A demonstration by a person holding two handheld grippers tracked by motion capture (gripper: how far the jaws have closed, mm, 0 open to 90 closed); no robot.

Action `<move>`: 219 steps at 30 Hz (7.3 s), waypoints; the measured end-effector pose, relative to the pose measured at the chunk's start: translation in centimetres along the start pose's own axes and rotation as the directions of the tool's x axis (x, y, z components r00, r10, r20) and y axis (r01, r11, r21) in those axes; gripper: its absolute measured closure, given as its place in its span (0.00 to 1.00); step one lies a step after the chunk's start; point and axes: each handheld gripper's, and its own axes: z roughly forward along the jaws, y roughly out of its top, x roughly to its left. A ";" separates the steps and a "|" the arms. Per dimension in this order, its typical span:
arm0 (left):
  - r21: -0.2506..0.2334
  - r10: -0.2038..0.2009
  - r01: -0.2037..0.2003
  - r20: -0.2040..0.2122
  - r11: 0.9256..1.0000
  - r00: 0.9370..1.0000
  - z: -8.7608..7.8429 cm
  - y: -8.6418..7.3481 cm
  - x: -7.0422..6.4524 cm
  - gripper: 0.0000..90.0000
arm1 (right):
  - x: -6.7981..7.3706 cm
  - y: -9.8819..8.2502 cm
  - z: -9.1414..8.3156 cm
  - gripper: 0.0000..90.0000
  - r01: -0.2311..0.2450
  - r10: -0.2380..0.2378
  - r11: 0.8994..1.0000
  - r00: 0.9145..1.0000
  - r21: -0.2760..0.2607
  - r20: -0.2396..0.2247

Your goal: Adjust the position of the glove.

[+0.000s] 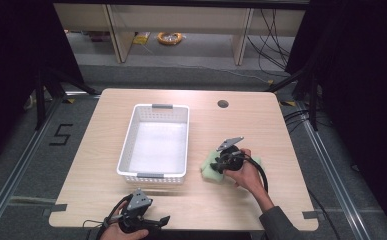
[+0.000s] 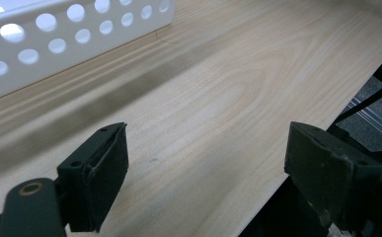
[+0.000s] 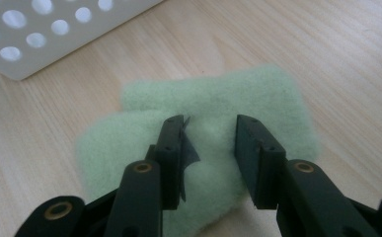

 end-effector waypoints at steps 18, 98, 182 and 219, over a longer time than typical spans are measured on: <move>-0.005 0.020 -0.020 0.003 1.000 1.000 -0.2 0.1 0.1 0.18 | 0.1 -0.4 -0.4 0.96 -0.042 0.043 0.997 0.999 -0.066 0.013; 0.040 0.300 -0.303 0.060 0.952 0.952 8.7 5.2 -7.3 0.85 | 2.9 -5.3 -3.2 0.95 -0.104 0.095 0.992 0.987 -0.065 -0.133; 0.000 0.127 -0.127 0.060 0.992 0.990 3.2 3.4 -3.6 0.42 | -3.5 -8.0 -6.2 0.73 -0.352 0.357 0.934 0.913 -0.064 0.199; -0.023 0.102 -0.101 0.043 0.995 0.994 3.0 4.0 -2.6 0.43 | 4.3 -5.4 -10.9 0.95 0.035 -0.062 0.972 0.992 -0.234 -0.109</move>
